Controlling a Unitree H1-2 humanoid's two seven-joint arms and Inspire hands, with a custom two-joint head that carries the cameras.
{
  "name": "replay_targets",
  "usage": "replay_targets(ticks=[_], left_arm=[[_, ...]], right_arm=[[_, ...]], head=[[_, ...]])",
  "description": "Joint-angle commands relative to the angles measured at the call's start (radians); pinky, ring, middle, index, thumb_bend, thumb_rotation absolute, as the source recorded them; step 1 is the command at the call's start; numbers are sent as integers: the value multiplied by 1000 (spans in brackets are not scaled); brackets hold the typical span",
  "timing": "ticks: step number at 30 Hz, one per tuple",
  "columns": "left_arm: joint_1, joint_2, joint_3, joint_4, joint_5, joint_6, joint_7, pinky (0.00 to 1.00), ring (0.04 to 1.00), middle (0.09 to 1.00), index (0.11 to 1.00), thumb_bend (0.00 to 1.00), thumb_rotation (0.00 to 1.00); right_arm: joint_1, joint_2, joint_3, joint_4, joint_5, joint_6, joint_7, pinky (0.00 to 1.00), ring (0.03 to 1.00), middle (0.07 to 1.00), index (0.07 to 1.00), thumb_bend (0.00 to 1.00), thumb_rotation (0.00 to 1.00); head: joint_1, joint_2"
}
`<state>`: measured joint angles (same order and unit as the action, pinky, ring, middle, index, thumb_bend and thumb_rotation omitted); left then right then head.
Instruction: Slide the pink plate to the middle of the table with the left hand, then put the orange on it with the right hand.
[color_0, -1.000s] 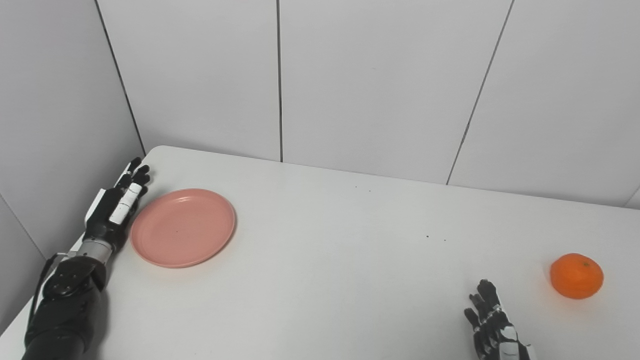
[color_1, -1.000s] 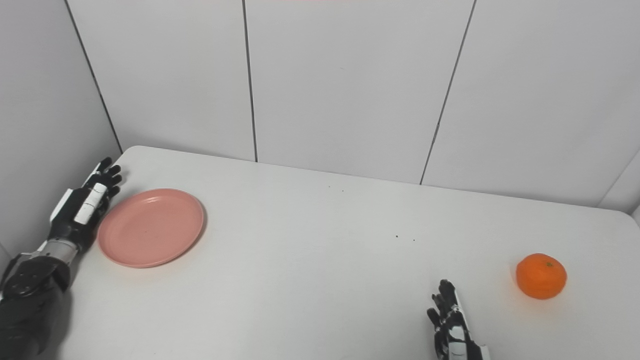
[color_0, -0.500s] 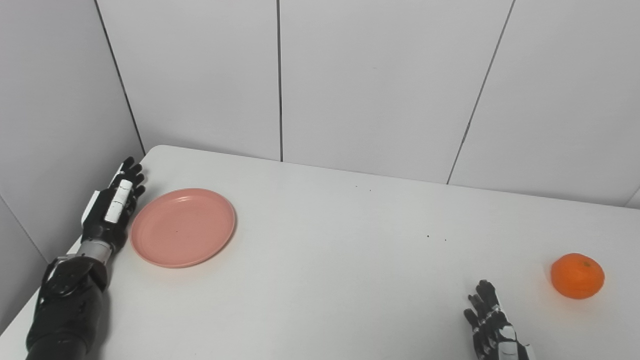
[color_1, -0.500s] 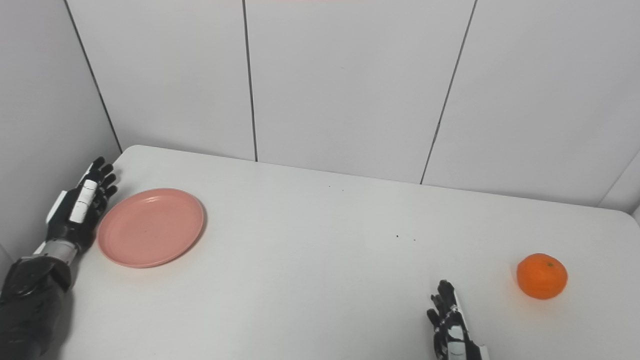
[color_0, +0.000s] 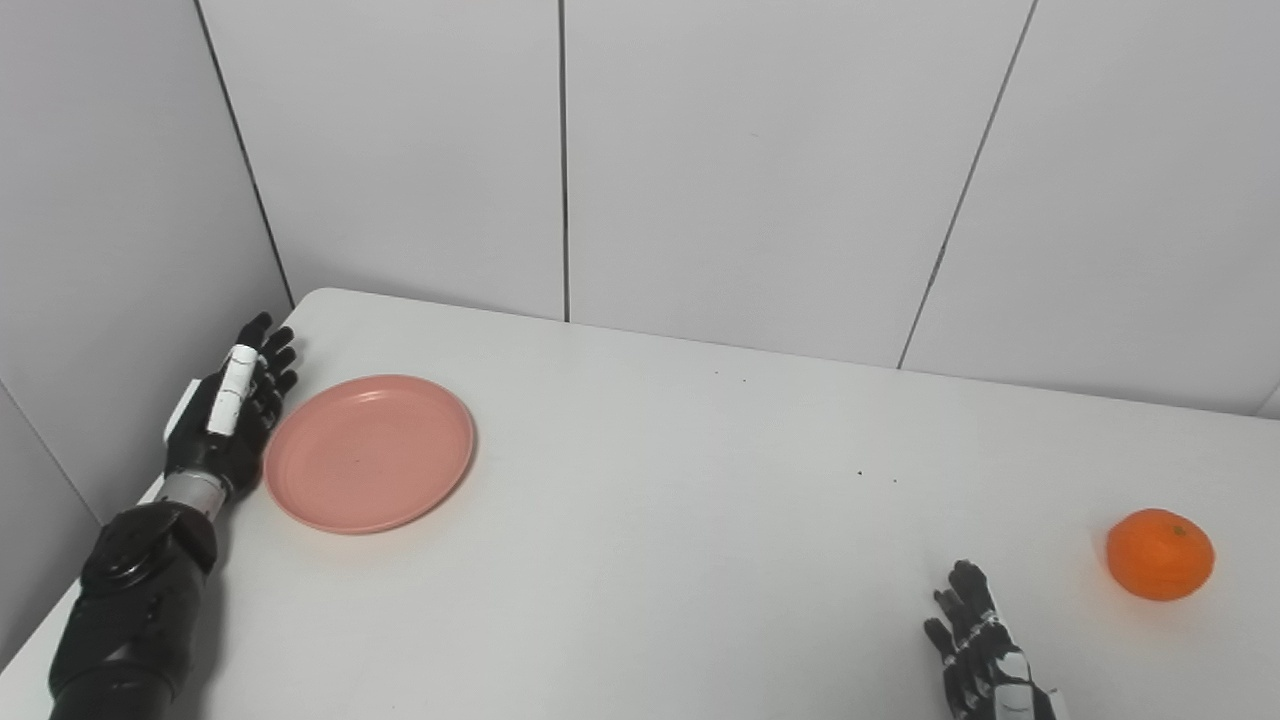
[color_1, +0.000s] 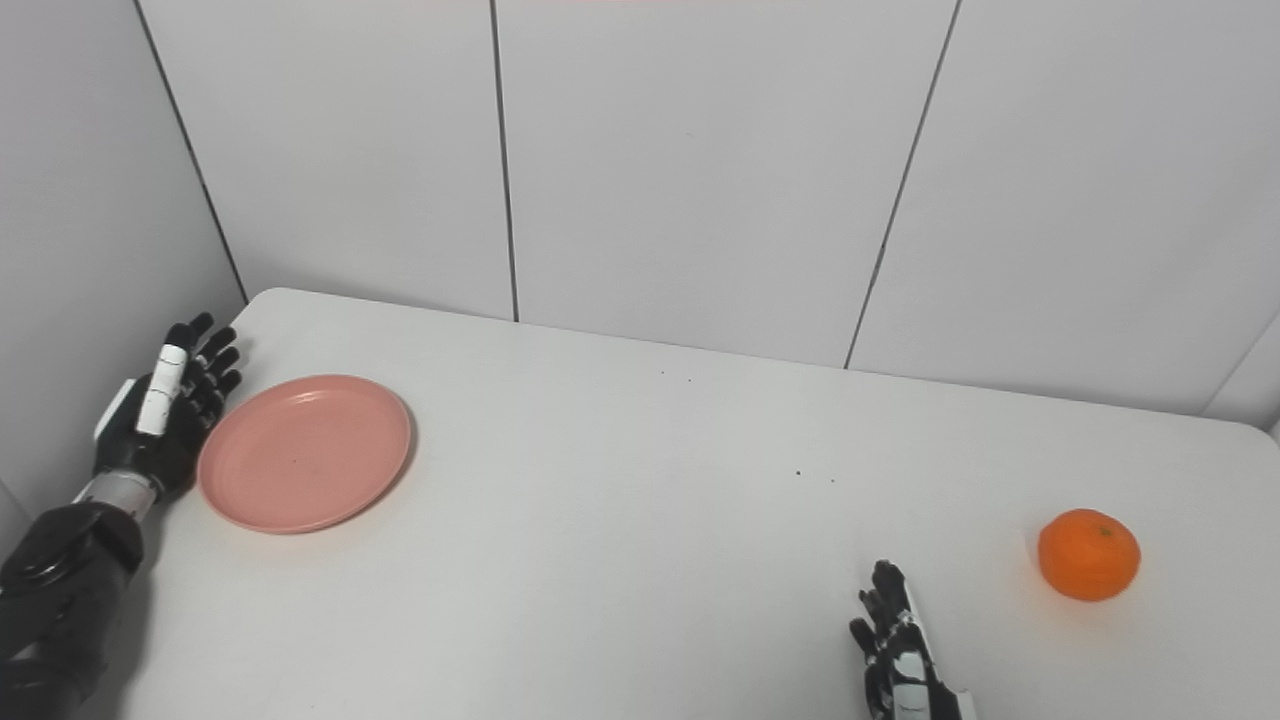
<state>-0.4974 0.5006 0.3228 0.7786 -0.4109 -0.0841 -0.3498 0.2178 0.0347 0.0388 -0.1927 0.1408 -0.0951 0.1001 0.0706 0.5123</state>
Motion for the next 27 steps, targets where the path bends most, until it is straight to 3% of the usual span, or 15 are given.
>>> replay_targets(ticks=[1, 14, 27], left_arm=[[1, -9, -28, -32, -5, 82, -43, 1000, 1000, 982, 981, 982, 749], [38, -48, -9, -216, -115, 296, -47, 1000, 1000, 988, 1000, 951, 750], [78, -91, -32, -305, -117, 344, -29, 1000, 1000, 973, 980, 924, 745]], right_arm=[[59, 12, 14, 43, 12, 33, 0, 968, 996, 988, 950, 905, 1000], [59, 11, 19, 39, 8, 35, -2, 965, 996, 987, 947, 905, 1000], [65, 13, 25, 31, 9, 33, -4, 966, 997, 986, 948, 884, 1000]], head=[[0, 1], [-10, 9], [-22, 17]])
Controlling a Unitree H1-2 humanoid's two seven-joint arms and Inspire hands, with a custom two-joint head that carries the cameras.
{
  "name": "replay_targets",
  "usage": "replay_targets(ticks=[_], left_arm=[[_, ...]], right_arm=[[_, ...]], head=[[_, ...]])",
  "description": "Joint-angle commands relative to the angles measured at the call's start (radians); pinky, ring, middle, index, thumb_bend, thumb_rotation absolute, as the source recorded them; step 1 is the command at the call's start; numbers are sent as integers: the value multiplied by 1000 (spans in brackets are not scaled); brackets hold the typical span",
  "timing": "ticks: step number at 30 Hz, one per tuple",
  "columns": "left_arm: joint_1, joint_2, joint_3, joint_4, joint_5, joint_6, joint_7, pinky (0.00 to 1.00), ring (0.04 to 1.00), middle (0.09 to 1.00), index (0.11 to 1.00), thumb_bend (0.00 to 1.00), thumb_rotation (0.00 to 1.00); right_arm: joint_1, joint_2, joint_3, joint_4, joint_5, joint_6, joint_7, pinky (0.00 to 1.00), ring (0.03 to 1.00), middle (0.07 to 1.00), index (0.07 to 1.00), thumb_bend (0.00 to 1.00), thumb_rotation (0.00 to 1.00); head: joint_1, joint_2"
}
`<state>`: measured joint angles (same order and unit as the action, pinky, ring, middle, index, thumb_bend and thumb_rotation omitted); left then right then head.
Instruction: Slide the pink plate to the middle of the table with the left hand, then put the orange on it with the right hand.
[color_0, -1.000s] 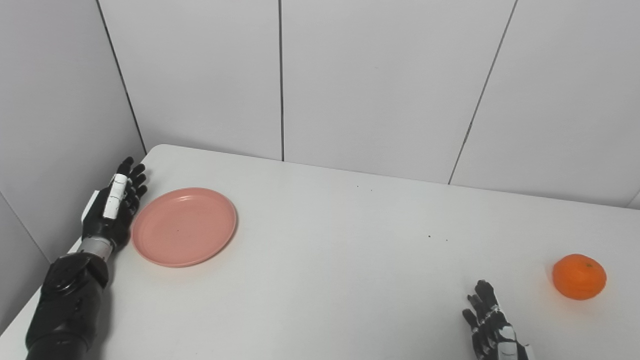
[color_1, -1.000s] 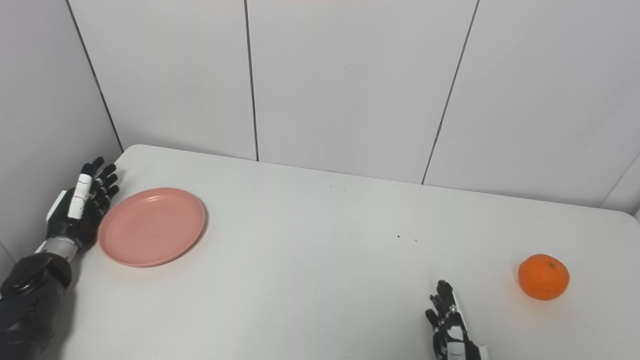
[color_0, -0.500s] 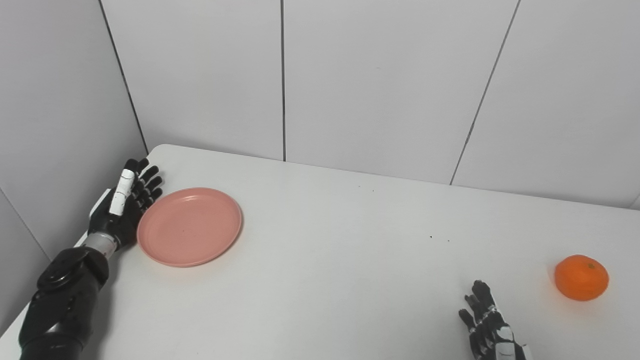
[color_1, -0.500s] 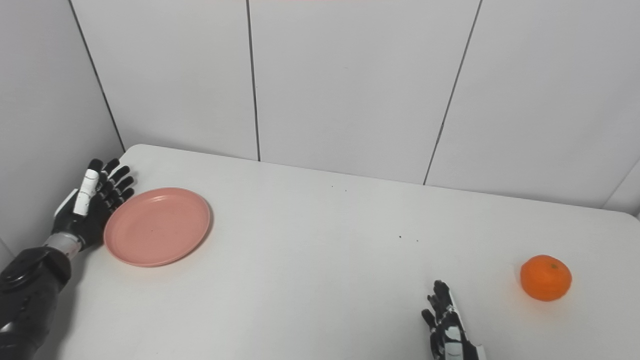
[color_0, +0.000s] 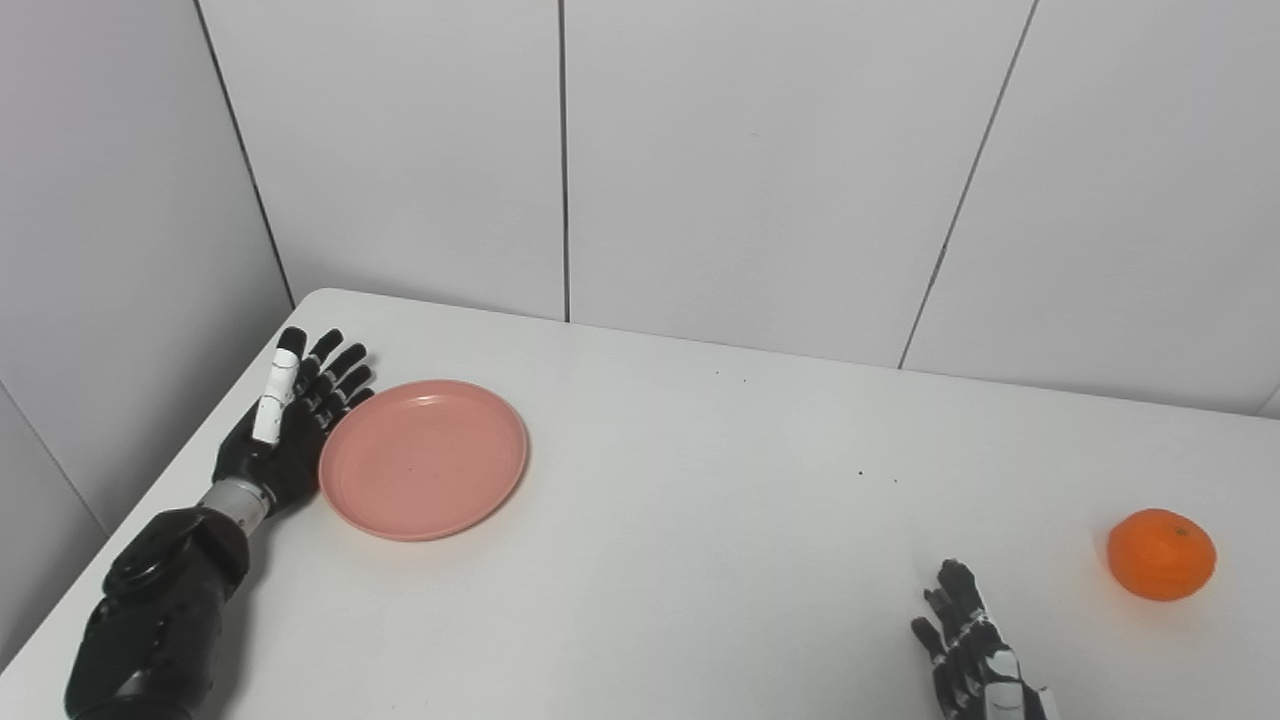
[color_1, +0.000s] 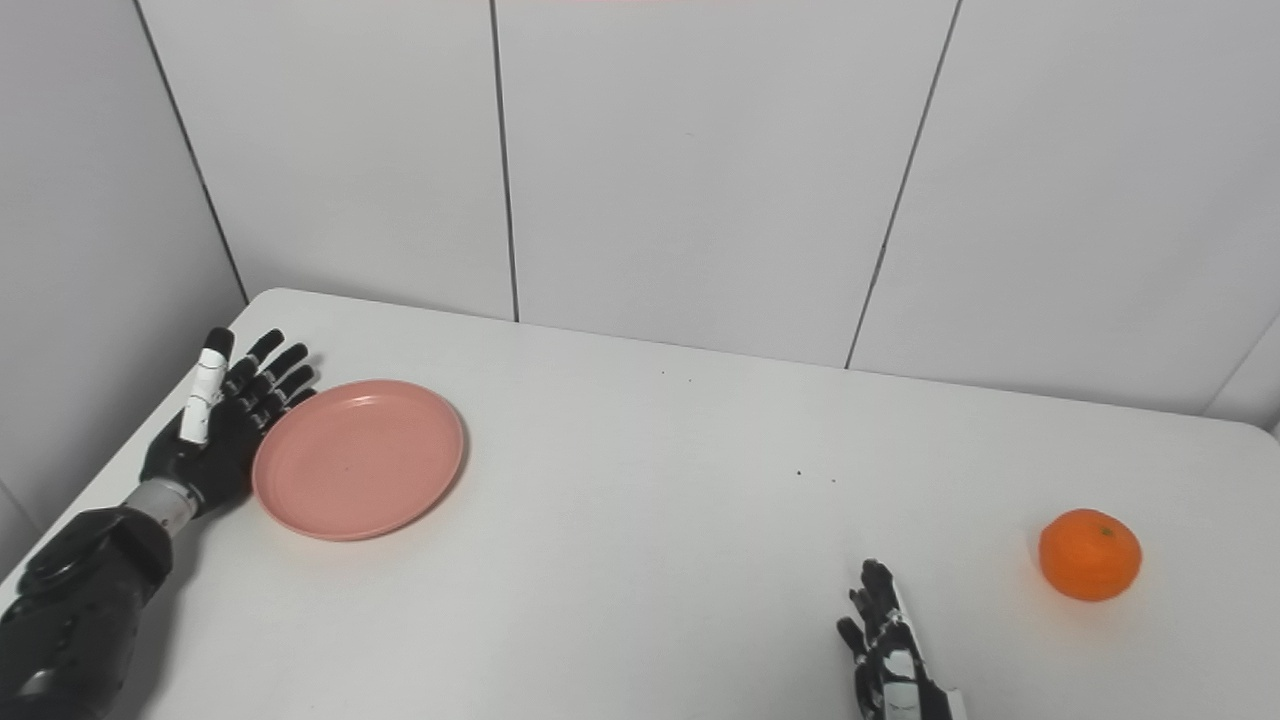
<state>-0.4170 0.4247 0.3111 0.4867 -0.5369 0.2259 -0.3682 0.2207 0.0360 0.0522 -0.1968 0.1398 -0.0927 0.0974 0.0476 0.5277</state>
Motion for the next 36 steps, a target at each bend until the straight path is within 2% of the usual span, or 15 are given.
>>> replay_targets(ticks=[1, 10, 14, 24, 30, 36], left_arm=[[0, -19, -24, -16, 13, 34, -8, 1000, 1000, 972, 977, 918, 753], [8, -43, -49, -37, 38, 23, 8, 1000, 1000, 966, 980, 924, 784], [9, -54, -52, -50, 32, 36, 13, 1000, 1000, 972, 983, 945, 759], [19, -135, -76, -132, 51, 85, 98, 1000, 982, 948, 975, 945, 776], [36, -169, -94, -164, 63, 94, 114, 1000, 987, 954, 983, 955, 805], [54, -208, -92, -203, 51, 124, 147, 1000, 982, 951, 981, 952, 792]], right_arm=[[62, 12, 12, 35, 10, 31, -2, 966, 999, 989, 948, 883, 1000], [65, 14, 14, 33, 6, 34, -7, 960, 991, 991, 946, 880, 1000], [68, 15, 14, 29, 9, 37, -6, 958, 990, 988, 944, 879, 1000], [76, 16, 19, 16, -1, 38, -11, 944, 987, 987, 943, 868, 1000], [78, 14, 21, 13, 4, 39, -8, 941, 987, 986, 938, 870, 997], [83, 14, 21, 4, 6, 44, -9, 939, 987, 989, 935, 873, 992]], head=[[1, 1], [-2, 4], [-5, 7], [-11, 14], [-13, 16], [-14, 22]])
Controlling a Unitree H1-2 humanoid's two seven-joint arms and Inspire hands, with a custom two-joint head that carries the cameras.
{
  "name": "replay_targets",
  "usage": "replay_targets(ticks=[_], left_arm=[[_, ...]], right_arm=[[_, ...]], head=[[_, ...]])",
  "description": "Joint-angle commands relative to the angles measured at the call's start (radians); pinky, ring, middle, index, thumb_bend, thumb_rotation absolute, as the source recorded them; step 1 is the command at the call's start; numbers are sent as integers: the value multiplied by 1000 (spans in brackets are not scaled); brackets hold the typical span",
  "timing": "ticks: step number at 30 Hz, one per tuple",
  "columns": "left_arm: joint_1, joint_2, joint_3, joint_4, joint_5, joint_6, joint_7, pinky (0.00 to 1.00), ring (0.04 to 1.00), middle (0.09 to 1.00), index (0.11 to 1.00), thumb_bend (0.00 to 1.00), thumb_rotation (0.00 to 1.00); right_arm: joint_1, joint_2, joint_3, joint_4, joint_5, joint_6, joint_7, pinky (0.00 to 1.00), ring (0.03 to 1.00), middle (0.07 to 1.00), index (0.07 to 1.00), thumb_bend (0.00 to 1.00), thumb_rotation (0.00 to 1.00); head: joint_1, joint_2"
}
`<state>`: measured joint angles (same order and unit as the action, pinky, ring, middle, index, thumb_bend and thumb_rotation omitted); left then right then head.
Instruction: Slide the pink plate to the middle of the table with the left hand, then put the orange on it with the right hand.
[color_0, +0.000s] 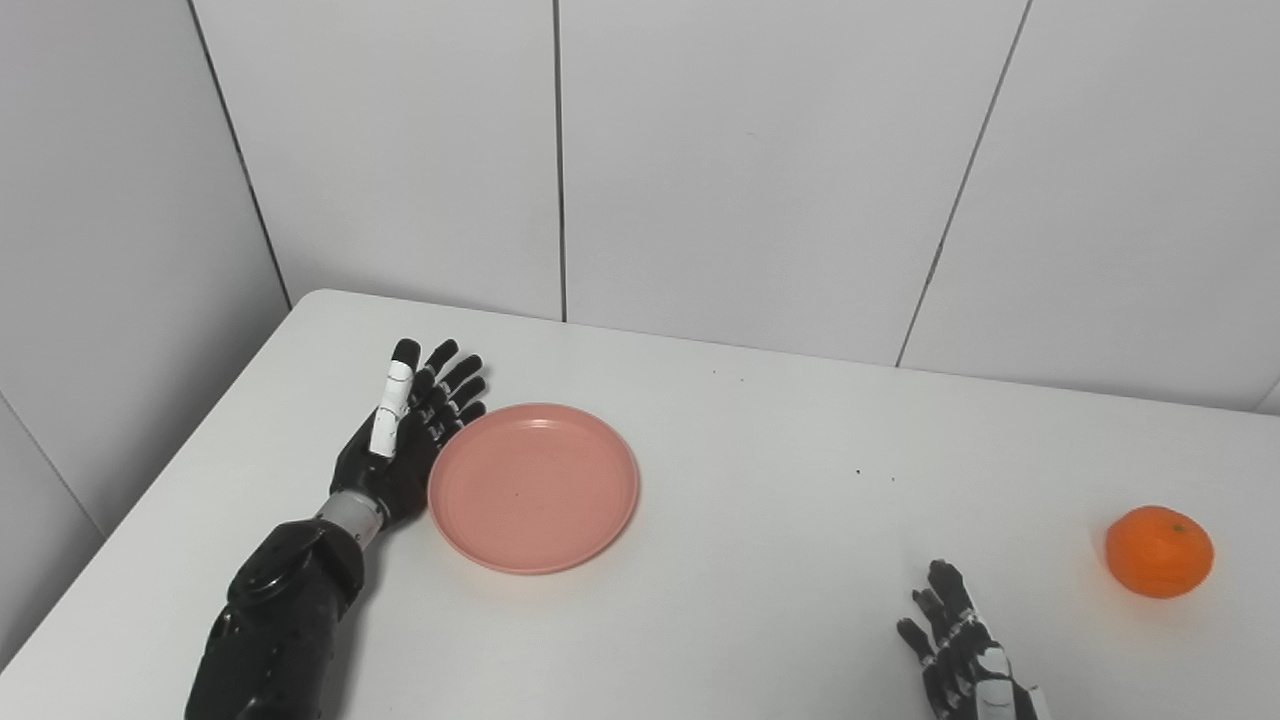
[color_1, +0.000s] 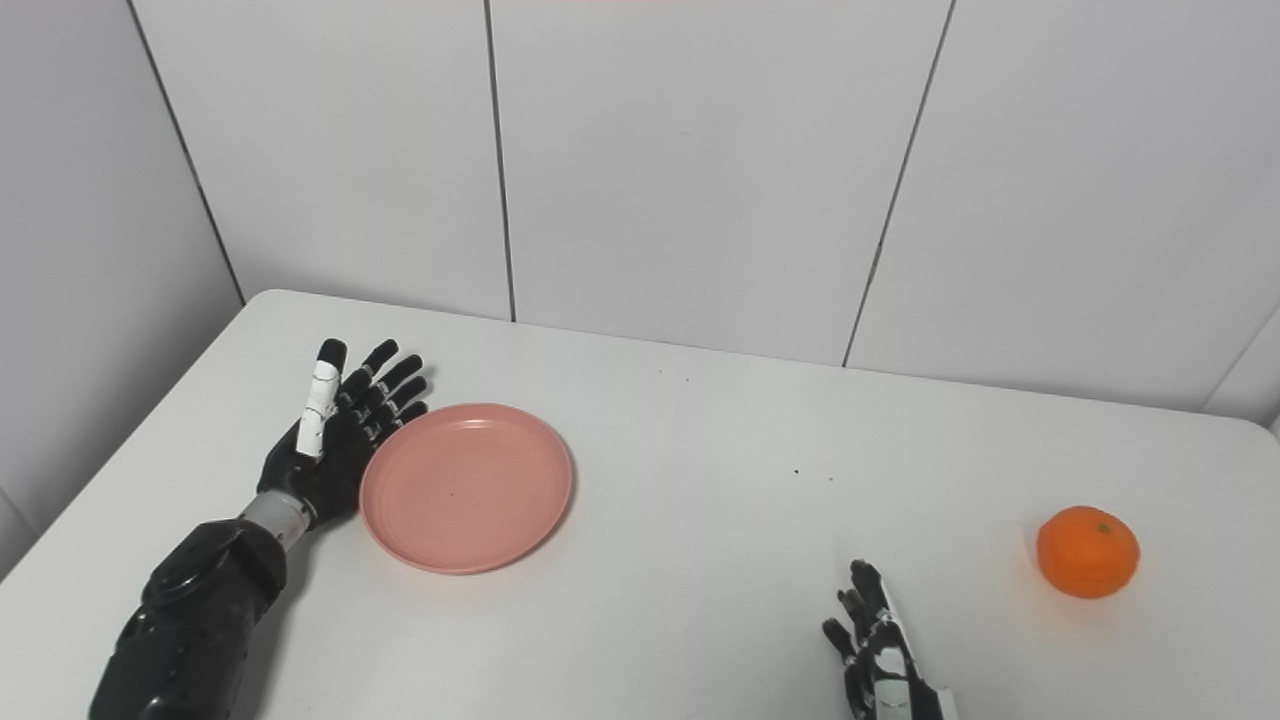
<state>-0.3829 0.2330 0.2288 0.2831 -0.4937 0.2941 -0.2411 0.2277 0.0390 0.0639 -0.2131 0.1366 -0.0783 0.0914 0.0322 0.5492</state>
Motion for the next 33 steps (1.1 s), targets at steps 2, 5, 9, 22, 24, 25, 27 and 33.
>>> replay_targets(ticks=[2, 5, 9, 22, 24, 25, 27, 33], left_arm=[[26, -32, -9, -9, 5, 65, 33, 1000, 980, 938, 973, 953, 788], [34, -51, -12, -17, 8, 74, 48, 1000, 990, 950, 968, 949, 796], [43, -73, -11, -17, 3, 76, 60, 1000, 993, 956, 966, 948, 793], [64, -132, -20, -39, 15, 83, 104, 1000, 996, 948, 963, 941, 795], [67, -141, -24, -50, 21, 81, 115, 1000, 988, 938, 960, 944, 795], [70, -144, -28, -59, 25, 81, 120, 1000, 988, 938, 961, 946, 796], [78, -154, -37, -84, 37, 80, 135, 1000, 978, 929, 954, 957, 797], [103, -183, -70, -138, 75, 71, 165, 1000, 952, 904, 938, 982, 773]], right_arm=[[76, 10, 9, 18, 10, 30, -3, 935, 984, 986, 933, 869, 993], [76, 8, 10, 17, 5, 30, -4, 929, 983, 986, 934, 867, 997], [76, 7, 10, 18, 6, 31, -5, 935, 983, 986, 935, 866, 992], [78, 10, 14, 13, 5, 27, -9, 930, 979, 978, 931, 858, 981], [79, 10, 15, 11, 4, 28, -10, 932, 981, 977, 931, 860, 979], [79, 10, 16, 11, 3, 28, -11, 932, 981, 977, 931, 861, 979], [78, 9, 17, 11, 4, 26, -11, 933, 983, 979, 932, 860, 979], [77, 9, 19, 9, 3, 31, -15, 930, 980, 974, 929, 870, 974]], head=[[0, 1], [0, 2], [0, 2], [-7, 8], [-8, 9], [-9, 11], [-10, 12], [-11, 12]])
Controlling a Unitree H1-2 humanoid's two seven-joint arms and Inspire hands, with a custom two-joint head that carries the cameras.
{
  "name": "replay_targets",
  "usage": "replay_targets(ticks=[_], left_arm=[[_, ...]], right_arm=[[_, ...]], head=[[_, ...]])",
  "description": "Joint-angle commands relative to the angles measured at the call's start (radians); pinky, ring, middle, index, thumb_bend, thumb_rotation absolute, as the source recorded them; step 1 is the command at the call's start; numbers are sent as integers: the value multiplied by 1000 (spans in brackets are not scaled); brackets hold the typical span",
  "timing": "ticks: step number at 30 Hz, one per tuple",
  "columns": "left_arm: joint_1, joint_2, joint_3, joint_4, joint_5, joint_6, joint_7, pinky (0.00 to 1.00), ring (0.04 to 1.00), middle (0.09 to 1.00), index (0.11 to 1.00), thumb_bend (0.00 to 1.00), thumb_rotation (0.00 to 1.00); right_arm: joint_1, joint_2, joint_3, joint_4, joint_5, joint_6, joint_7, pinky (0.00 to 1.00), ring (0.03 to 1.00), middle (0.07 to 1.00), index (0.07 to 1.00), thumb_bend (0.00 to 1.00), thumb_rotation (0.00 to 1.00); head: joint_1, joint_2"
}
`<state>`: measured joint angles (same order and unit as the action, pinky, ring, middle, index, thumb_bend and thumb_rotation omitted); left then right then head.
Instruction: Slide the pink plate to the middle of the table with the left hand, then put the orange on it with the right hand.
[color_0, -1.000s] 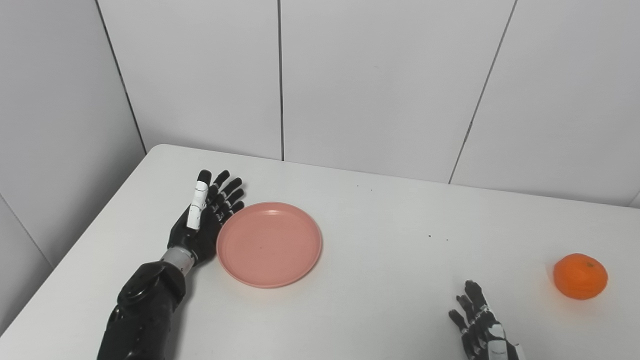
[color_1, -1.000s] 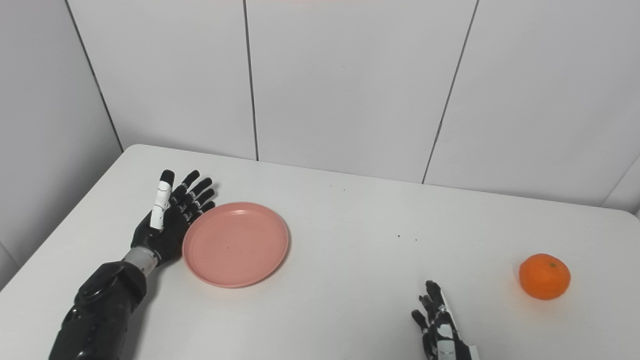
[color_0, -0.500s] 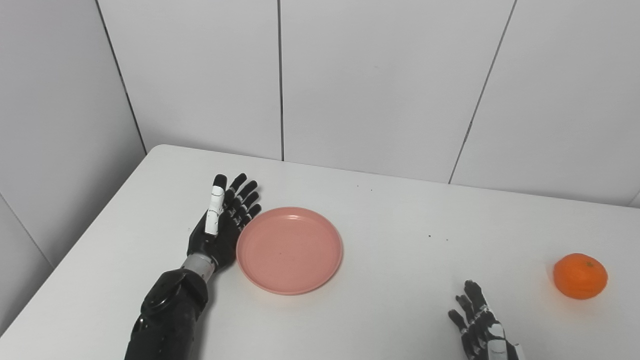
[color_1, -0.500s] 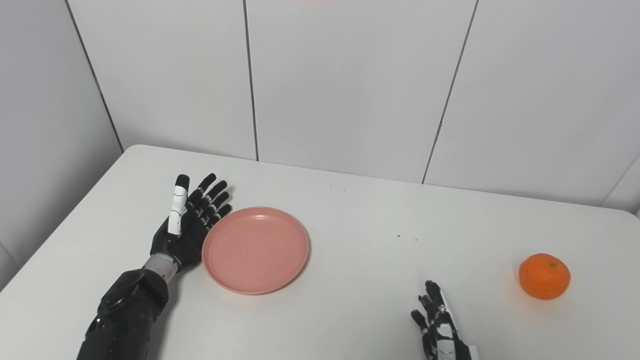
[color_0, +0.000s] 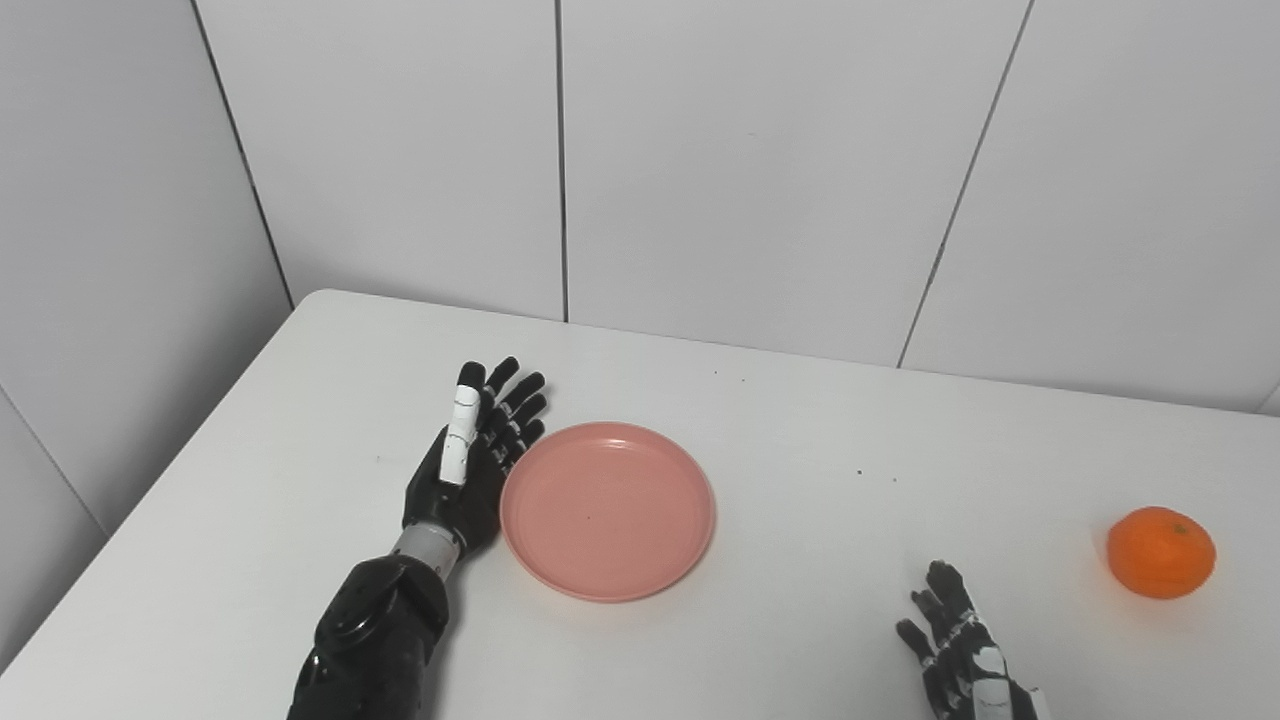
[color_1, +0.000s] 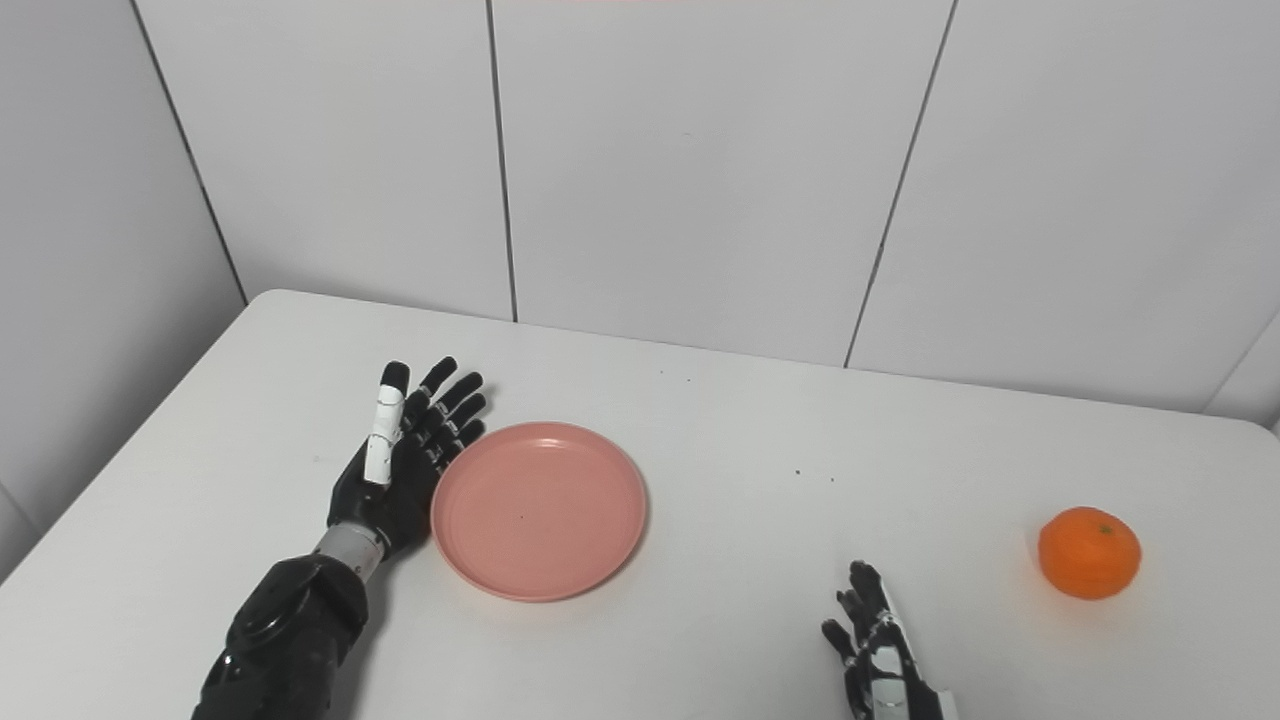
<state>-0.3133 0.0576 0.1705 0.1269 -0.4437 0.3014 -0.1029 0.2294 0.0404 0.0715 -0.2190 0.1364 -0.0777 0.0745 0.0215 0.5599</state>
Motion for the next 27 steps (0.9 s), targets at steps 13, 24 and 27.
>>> replay_targets(ticks=[13, 24, 27], left_arm=[[85, -52, -86, -41, 112, 60, 47, 982, 965, 917, 952, 967, 803], [102, -84, -111, -57, 113, 62, 45, 986, 978, 927, 963, 974, 816], [103, -101, -107, -56, 110, 61, 53, 985, 967, 930, 969, 972, 812]], right_arm=[[77, 9, 17, 9, 0, 31, -4, 931, 981, 978, 929, 867, 982], [76, 11, 23, 8, -1, 33, -8, 922, 979, 972, 924, 878, 976], [76, 13, 24, 9, -1, 36, -11, 925, 978, 969, 924, 889, 969]], head=[[-6, 6], [-14, 11], [-14, 12]])
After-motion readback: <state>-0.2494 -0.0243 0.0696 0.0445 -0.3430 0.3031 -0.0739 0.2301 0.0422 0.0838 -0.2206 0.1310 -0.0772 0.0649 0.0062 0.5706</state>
